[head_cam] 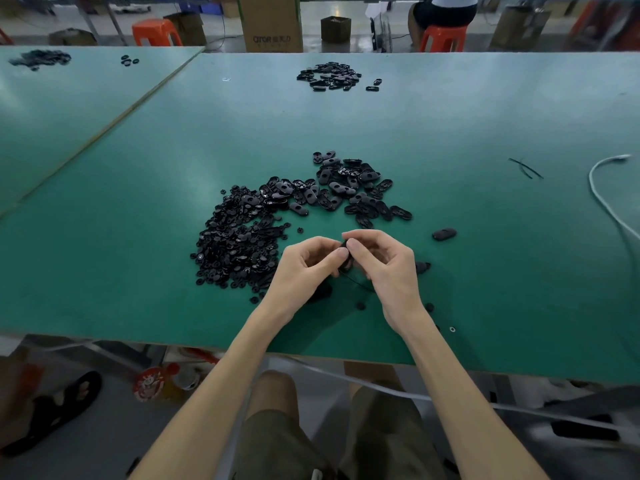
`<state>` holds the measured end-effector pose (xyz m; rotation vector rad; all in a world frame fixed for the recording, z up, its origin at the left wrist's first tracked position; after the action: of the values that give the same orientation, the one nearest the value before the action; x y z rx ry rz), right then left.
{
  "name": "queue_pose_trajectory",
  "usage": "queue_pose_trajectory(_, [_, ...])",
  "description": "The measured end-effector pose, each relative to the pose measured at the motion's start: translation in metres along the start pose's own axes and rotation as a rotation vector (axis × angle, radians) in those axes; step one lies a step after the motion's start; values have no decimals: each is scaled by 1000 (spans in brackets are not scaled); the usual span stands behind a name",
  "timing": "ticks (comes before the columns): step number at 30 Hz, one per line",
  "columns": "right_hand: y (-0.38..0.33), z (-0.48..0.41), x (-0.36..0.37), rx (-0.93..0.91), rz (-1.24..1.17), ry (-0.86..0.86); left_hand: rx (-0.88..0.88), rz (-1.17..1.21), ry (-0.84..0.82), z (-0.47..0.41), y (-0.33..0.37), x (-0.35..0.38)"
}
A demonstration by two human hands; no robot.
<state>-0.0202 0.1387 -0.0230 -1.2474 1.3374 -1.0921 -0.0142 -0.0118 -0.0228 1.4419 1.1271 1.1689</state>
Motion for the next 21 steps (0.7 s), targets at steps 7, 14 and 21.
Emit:
queue_pose_trajectory(7, [-2,0,-2,4,3,16,4,21,41,0,-2,-4])
queue_pose_trajectory(14, [1,2,3,51,13,-27,45,108,144,0,2,-20])
queue_pose_trajectory(21, [-3,3,13,38,99,-114,28,174,186,0,0,-26])
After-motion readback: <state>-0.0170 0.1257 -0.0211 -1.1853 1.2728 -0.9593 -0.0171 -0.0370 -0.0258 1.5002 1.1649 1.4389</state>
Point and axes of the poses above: each hand's wrist, its own z-axis away from the middle knuckle, its own x-axis out of the palm, y = z × x, the point moved 10 cm from there along -z, towards the middle knuckle, and after that the axes turned 11 degrees about z, right-handed, at the moved point
